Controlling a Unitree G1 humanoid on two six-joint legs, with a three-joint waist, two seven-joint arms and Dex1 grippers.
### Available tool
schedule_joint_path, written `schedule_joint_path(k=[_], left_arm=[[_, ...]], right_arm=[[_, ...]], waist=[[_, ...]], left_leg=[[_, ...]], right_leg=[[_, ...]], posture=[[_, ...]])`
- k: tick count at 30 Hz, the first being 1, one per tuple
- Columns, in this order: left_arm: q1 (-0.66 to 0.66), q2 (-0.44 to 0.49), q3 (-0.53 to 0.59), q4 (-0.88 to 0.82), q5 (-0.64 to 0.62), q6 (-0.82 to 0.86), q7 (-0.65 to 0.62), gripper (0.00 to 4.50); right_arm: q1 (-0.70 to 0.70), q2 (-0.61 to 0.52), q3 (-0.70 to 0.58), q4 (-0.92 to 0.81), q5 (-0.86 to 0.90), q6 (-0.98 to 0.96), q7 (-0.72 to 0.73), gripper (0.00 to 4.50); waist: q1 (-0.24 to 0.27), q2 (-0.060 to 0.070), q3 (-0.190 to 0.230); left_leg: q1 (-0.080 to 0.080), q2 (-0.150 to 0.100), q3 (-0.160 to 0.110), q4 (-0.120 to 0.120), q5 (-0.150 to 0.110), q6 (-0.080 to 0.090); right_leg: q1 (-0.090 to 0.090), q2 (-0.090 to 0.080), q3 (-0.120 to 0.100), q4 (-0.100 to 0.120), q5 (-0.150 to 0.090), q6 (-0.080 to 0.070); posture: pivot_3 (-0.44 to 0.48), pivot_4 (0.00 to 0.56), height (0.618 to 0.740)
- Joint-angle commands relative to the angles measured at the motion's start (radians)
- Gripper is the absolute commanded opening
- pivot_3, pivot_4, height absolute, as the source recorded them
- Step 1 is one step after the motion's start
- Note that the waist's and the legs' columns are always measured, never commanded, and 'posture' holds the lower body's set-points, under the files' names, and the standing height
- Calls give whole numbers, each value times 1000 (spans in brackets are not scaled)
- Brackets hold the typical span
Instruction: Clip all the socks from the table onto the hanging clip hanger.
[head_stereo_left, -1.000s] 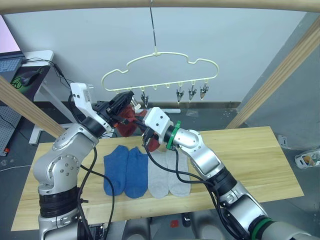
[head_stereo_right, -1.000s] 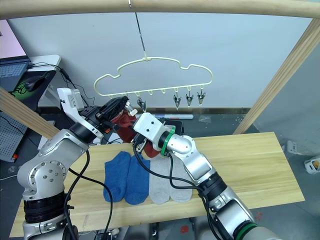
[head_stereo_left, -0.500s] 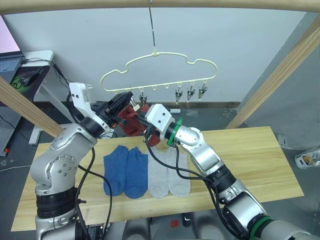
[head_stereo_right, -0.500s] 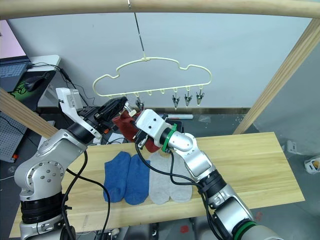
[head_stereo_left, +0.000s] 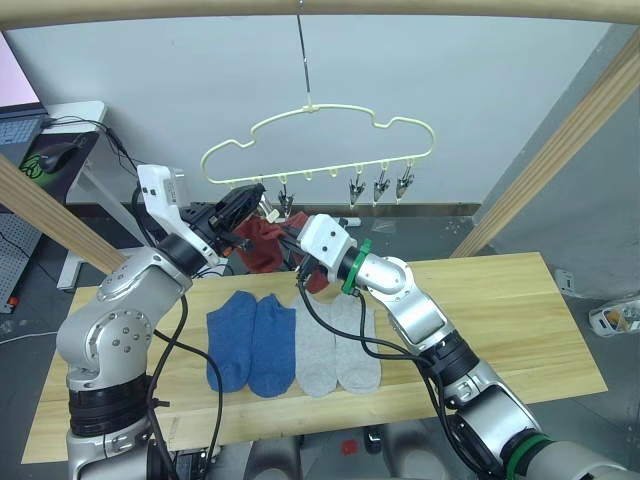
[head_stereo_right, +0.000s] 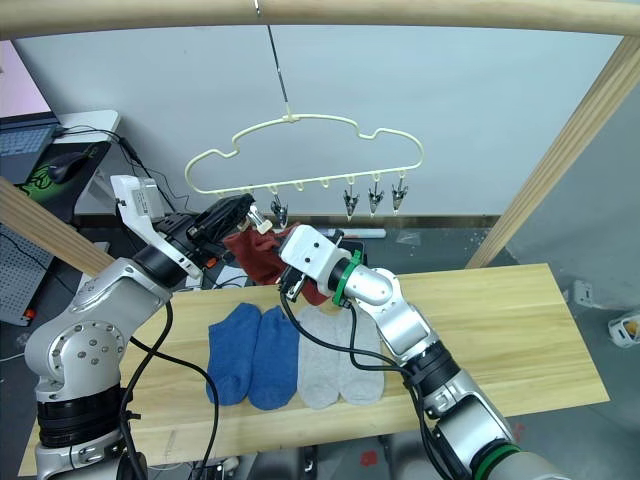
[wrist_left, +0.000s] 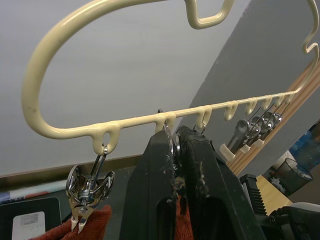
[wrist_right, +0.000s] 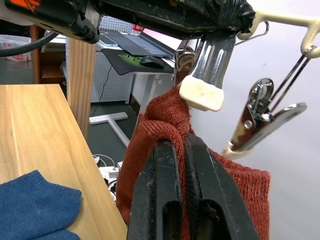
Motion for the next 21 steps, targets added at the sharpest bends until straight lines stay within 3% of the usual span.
schedule_joint_path(k=[1,21], left_arm=[[2,10,21,-37,-24,-8,-10,0],[32,18,22,-35,-43,-1,-17,0]], right_arm=[[2,27,-26,-50,20,-22,-16,0],[-14,92,-49,-55,69,-32,-16,0]], waist=[[0,0,0],[0,0,0]], left_leg=[[0,0,0,0,0,0],[0,0,0,0,0,0]], right_leg=[[0,0,0,0,0,0],[0,0,0,0,0,0]], posture=[[-104,246,740],[-97,242,740]])
